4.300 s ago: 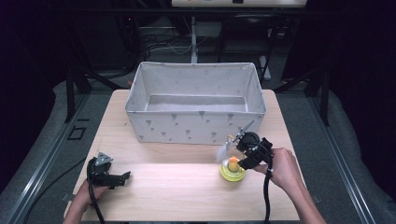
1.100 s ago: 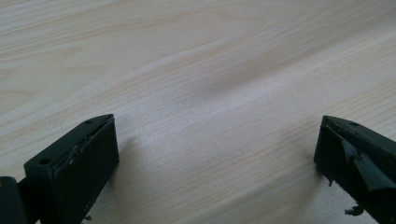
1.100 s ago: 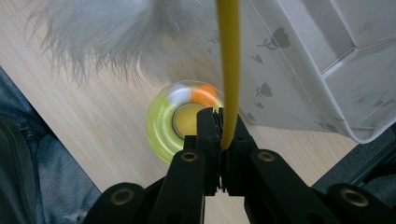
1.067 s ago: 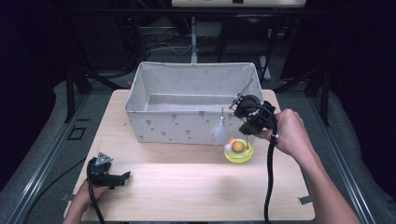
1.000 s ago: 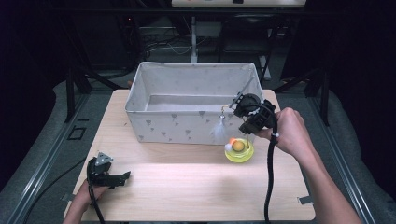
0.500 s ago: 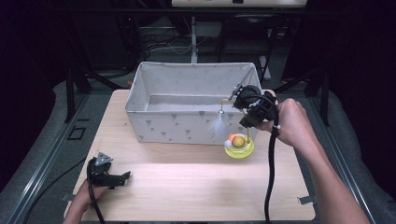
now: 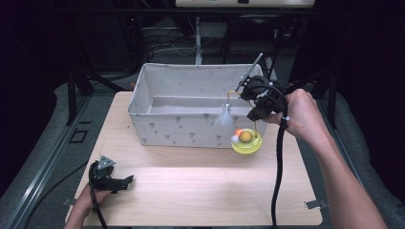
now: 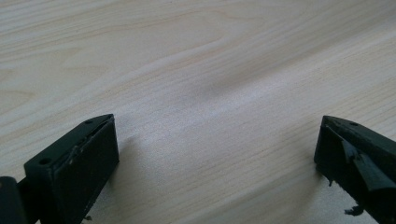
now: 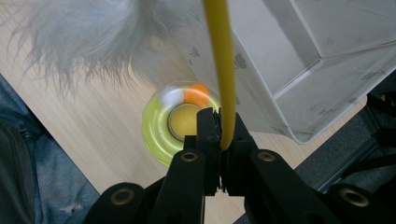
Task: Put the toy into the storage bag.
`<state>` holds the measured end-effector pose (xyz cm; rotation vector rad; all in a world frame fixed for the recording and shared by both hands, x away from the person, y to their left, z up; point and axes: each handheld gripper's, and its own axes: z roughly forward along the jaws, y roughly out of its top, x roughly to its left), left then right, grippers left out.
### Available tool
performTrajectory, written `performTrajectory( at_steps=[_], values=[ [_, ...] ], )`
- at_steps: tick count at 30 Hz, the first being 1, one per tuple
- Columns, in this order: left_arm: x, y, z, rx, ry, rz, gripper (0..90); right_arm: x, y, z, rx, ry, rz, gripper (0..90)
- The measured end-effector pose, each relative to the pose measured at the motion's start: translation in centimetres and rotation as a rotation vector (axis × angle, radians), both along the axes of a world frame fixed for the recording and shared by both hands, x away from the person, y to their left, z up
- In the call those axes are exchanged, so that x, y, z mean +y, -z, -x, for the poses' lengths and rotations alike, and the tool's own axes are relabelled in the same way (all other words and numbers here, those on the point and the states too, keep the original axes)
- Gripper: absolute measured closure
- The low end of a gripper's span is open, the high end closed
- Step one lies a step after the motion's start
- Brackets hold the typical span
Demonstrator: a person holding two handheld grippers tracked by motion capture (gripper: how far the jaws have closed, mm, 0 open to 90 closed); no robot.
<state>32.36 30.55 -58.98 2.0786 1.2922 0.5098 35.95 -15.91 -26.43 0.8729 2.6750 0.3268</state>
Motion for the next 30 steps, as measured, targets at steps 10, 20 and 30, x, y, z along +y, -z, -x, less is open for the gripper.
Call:
performTrajectory(
  at_steps=[10,20,30],
  values=[
    [0.0,0.0,0.0,0.005,0.003,0.000,0.0,0.2,-1.9,-0.5,-0.022,0.000,0.004,87.7],
    [0.0,0.0,0.0,0.004,0.004,0.000,0.0,0.0,-3.4,-1.8,-0.032,0.019,-0.006,87.7],
    [0.0,-0.1,0.0,0.007,0.006,0.000,0.0,-0.3,-4.6,-3.2,-0.040,0.046,-0.019,87.7]
  ],
)
